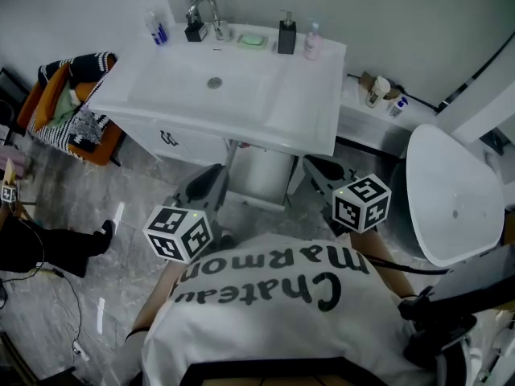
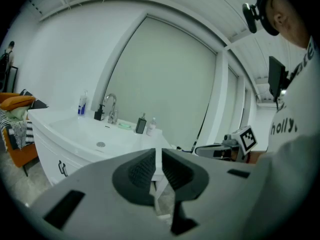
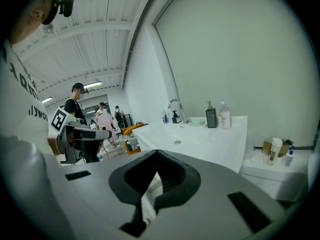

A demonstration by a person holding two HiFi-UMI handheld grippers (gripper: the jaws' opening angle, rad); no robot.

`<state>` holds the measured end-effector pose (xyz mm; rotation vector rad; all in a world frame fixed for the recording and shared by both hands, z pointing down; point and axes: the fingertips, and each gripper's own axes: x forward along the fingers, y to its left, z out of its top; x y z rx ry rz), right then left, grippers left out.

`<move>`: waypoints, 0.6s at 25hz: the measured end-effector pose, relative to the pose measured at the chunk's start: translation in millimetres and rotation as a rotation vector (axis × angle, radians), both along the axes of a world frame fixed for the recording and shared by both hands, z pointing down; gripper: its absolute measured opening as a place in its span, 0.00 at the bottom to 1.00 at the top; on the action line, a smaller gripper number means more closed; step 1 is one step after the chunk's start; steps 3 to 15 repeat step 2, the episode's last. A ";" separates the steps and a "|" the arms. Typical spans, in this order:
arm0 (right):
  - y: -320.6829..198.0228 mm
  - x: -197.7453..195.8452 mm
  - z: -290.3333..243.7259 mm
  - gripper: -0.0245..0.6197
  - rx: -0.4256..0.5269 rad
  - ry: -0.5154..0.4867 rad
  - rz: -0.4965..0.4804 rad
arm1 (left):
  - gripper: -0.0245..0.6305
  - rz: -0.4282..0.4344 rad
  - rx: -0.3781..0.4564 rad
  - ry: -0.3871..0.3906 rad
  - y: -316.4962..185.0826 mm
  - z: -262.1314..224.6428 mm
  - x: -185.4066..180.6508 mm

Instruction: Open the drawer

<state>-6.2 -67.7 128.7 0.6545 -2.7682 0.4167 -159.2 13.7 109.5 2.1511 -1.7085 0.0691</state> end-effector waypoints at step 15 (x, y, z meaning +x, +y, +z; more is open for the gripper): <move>-0.1 0.6 -0.8 0.05 -0.005 0.002 0.001 | 0.10 -0.002 -0.001 -0.001 -1.4 -2.1 -1.7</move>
